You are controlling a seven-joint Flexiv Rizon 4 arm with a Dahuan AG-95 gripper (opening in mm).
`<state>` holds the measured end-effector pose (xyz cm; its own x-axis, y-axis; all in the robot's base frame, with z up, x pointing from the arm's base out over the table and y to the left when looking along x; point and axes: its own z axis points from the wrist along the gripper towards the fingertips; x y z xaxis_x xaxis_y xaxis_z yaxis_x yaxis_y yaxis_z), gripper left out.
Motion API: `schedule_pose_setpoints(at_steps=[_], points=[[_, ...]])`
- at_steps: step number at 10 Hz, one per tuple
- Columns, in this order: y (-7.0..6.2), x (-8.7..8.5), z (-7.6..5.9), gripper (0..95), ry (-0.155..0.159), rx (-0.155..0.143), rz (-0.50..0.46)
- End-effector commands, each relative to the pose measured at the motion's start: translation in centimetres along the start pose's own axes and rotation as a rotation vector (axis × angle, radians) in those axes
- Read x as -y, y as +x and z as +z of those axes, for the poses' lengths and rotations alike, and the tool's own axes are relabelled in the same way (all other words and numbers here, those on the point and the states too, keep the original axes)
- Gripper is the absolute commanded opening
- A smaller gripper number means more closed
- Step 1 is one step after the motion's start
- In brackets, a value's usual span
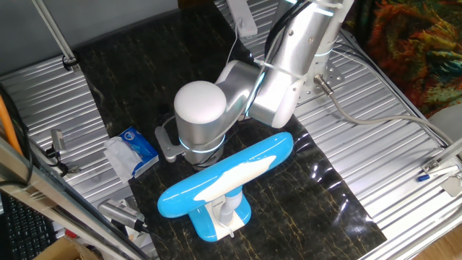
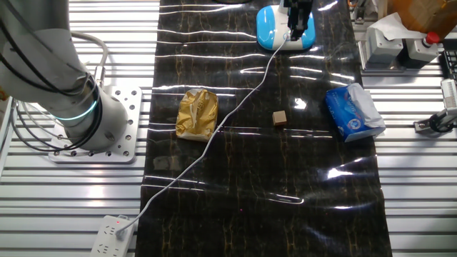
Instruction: Turn on the desk lamp by pressing the button
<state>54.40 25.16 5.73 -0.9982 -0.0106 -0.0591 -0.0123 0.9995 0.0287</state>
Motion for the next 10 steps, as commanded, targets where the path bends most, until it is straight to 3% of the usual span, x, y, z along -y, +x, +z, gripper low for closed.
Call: schedule_pose_setpoints(at_steps=[1,2,7,10], points=[[-0.1,2.3,0.0,95.0,0.029,0.007,-0.095],[0.0,3.2,-0.1,95.0,0.03,0.014,-0.102],[0.3,3.3,1.6,95.0,0.028,0.048,-0.079],[0.5,3.3,2.1,95.0,0.024,0.052,-0.061]])
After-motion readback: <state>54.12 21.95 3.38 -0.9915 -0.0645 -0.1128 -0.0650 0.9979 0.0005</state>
